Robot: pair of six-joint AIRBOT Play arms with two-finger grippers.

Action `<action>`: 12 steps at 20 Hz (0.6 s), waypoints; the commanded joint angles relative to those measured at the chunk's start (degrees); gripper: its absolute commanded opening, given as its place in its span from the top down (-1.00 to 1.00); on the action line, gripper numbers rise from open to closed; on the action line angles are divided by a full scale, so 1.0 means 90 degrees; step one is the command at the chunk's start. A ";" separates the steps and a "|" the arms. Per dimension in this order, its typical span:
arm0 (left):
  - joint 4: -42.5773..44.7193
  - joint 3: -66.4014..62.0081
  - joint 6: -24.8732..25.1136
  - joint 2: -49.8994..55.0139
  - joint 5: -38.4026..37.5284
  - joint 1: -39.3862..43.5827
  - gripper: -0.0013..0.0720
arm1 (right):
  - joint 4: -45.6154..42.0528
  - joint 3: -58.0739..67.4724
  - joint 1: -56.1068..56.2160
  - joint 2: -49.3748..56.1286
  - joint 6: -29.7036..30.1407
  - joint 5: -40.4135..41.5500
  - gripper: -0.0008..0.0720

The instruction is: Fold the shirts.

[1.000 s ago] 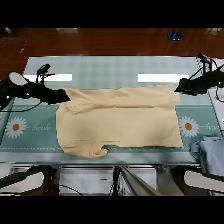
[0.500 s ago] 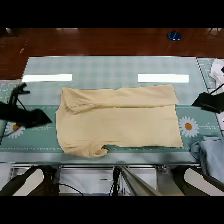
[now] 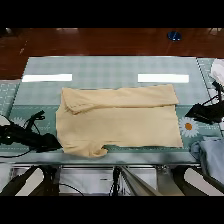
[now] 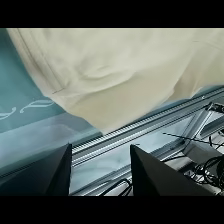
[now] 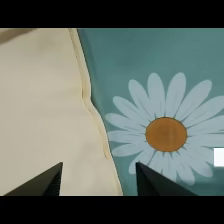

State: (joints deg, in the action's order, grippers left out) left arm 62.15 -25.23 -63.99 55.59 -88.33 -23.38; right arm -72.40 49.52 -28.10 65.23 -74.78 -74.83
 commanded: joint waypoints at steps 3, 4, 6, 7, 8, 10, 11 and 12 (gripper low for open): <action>0.0041 0.0175 0.0034 0.0279 0.0027 -0.0005 -0.27 | 0.0049 -0.0034 -0.0007 -0.0007 0.0017 -0.0112 -0.52; 0.0036 0.0182 0.0032 0.0362 0.0083 -0.0005 -0.32 | 0.0049 -0.0034 -0.0007 -0.0007 0.0019 -0.0121 -0.52; -0.0097 0.0182 0.0034 0.0554 0.0248 0.0000 -0.32 | 0.0049 -0.0034 -0.0007 -0.0007 0.0019 -0.0124 -0.52; -0.0260 0.0182 0.0034 0.0685 0.0340 0.0051 -0.33 | 0.0049 -0.0034 -0.0007 -0.0007 0.0019 -0.0126 -0.52; -0.0427 0.0182 0.0034 0.0840 0.0435 0.0170 -0.33 | 0.0046 -0.0034 -0.0007 -0.0007 0.0019 -0.0141 -0.52; -0.0561 0.0180 0.0032 0.1161 0.0738 0.0520 -0.33 | 0.0039 -0.0034 -0.0007 -0.0007 0.0034 -0.0151 -0.52; -0.0612 0.0180 0.0034 0.1331 0.0840 0.0719 -0.33 | 0.0032 -0.0034 -0.0007 -0.0007 0.0036 -0.0168 -0.52; -0.0648 0.0180 0.0034 0.1489 0.0889 0.0896 -0.33 | 0.0027 -0.0034 -0.0007 -0.0007 0.0039 -0.0180 -0.51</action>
State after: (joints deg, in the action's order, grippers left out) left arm 58.39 -23.66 -63.70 65.30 -83.18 -18.96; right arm -72.03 49.23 -28.14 65.19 -74.56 -76.12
